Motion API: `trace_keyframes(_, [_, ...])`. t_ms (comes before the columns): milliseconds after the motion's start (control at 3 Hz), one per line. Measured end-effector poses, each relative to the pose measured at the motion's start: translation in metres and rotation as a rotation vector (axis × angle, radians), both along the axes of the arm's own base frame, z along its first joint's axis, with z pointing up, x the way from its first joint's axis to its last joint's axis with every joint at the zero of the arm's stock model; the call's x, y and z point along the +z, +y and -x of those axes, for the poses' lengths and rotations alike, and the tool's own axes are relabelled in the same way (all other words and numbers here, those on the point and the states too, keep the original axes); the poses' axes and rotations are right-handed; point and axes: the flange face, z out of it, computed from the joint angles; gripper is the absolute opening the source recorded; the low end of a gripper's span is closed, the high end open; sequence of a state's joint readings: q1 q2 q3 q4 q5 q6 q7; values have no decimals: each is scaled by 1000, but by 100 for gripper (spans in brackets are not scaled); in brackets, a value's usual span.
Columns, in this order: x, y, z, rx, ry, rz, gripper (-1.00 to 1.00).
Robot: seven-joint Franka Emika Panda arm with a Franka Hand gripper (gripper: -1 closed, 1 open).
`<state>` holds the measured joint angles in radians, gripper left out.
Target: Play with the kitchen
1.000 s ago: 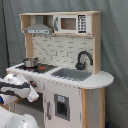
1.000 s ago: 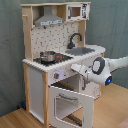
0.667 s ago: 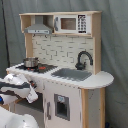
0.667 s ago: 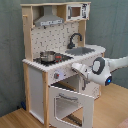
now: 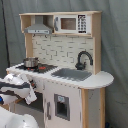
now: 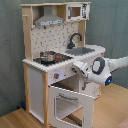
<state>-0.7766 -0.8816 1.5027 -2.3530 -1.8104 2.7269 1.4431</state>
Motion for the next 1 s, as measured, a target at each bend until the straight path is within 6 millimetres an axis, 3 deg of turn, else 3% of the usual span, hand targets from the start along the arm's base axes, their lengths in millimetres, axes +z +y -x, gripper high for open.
trace_keyframes(667, [0,1,0,-4,-5,-185,-100])
trace_keyframes(1000, [0,2,1,-2,-5,-186,100])
